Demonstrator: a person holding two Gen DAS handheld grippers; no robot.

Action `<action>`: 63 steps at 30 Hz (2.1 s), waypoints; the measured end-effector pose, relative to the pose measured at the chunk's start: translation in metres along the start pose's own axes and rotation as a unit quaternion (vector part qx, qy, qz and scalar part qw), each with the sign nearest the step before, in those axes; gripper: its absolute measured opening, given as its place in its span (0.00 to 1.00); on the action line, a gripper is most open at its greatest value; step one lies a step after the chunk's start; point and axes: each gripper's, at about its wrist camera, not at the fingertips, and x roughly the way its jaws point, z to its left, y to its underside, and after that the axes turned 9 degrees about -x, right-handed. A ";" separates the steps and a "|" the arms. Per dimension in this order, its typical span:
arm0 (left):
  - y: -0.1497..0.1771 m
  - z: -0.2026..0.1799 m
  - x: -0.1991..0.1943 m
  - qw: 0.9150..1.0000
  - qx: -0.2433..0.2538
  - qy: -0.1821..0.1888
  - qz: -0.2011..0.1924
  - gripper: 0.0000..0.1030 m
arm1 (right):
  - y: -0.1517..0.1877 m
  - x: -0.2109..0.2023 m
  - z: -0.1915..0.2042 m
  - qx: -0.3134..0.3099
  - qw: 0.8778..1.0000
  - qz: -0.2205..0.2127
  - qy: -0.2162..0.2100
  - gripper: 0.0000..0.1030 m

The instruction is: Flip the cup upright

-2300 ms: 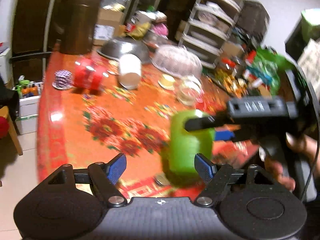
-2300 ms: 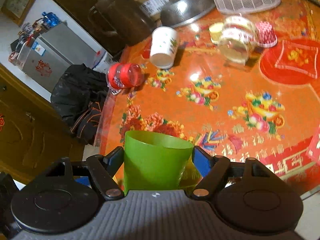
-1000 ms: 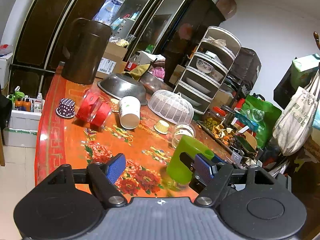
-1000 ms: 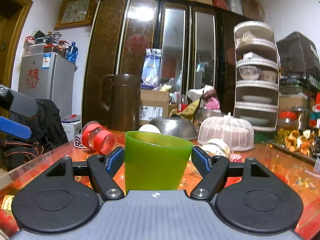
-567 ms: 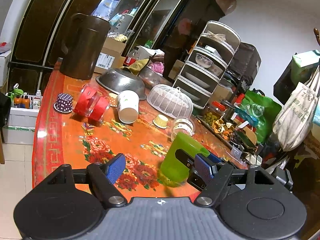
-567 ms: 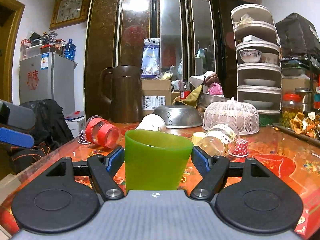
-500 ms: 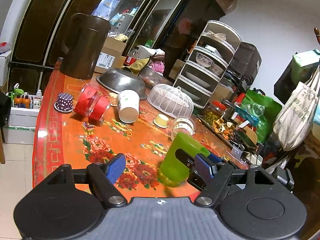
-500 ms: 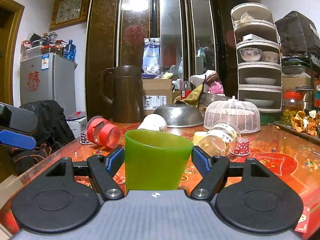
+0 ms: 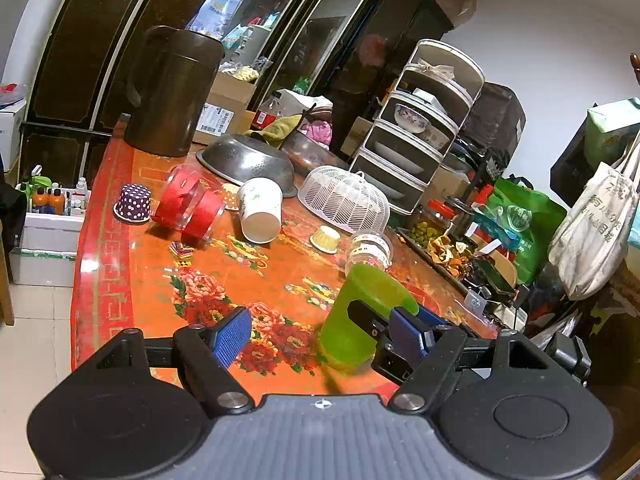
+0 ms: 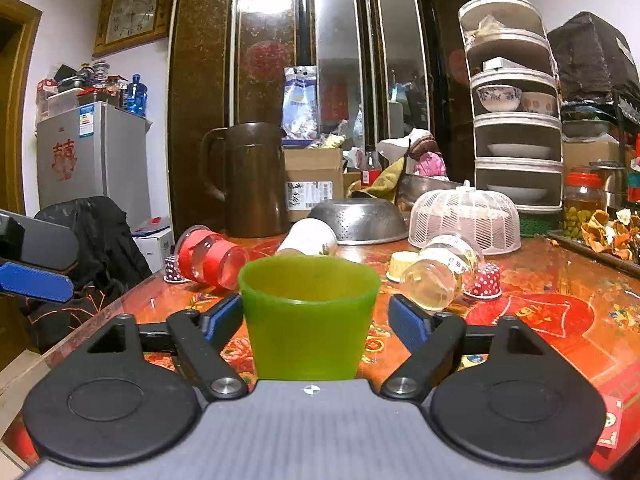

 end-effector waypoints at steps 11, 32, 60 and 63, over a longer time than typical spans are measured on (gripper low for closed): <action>0.001 0.006 -0.003 1.000 -0.007 0.001 0.000 0.84 | -0.001 0.001 0.006 -0.001 1.000 0.004 -0.004 0.97; -0.004 -0.044 -0.021 0.986 0.120 -0.108 -0.032 0.96 | -0.052 -0.063 -0.033 0.029 0.992 0.122 -0.023 0.99; 0.003 -0.102 -0.011 0.977 0.174 -0.117 0.038 0.96 | -0.072 -0.097 -0.056 0.035 0.990 0.125 -0.046 0.99; 0.002 -0.101 -0.009 0.978 0.169 -0.115 0.042 0.96 | -0.072 -0.095 -0.057 0.036 0.990 0.128 -0.047 0.99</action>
